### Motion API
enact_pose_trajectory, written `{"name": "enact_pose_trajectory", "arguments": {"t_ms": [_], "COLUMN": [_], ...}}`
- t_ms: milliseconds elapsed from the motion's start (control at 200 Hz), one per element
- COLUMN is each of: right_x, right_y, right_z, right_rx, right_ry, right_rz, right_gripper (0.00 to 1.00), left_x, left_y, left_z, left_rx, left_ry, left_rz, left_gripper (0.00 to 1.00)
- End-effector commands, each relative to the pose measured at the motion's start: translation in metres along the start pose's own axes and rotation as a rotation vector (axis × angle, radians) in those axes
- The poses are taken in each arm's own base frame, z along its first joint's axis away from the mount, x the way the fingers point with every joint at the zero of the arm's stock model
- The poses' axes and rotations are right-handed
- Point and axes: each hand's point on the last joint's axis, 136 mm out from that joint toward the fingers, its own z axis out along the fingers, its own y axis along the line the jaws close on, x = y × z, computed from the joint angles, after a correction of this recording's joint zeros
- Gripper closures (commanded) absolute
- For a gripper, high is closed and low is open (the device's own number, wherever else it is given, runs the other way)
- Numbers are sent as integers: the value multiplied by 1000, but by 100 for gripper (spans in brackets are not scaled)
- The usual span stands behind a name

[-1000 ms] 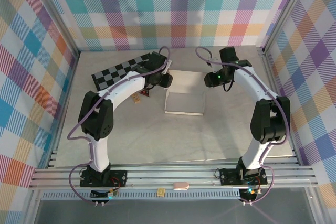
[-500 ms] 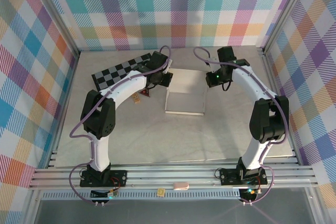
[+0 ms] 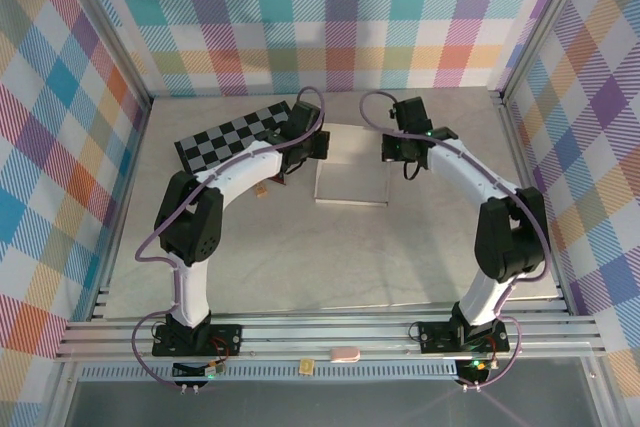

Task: Fold the paper box

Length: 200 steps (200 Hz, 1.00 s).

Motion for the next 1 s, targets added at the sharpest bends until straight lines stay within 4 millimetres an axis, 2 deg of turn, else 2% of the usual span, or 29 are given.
{"name": "enact_pose_trajectory", "arguments": {"t_ms": [0,160,310,710,995], "right_x": [-38,-33,-26,13,43], "right_y": [13,19,22,11,-5], "right_z": [-5,7,10,19,25], "right_rx": [-57,-102,-135,-114,-55], "right_ry": [-185,-214,-252,-219,-166], "right_rz": [63,51,48,8,24], "right_gripper": [100,100,100,100,100], "left_x": [-35,-28,-22,5,44], "left_y": [-22,-23,-24,-28,-26], "left_z": [-13,-7,-5,-2,7], "left_rx": [99,158,204,245,193], "left_ry": [-162,-230,-283,-287,-223], "left_rz": [-52,-76,-95,-127,-81], "left_gripper": [100,100,100,100,100]}}
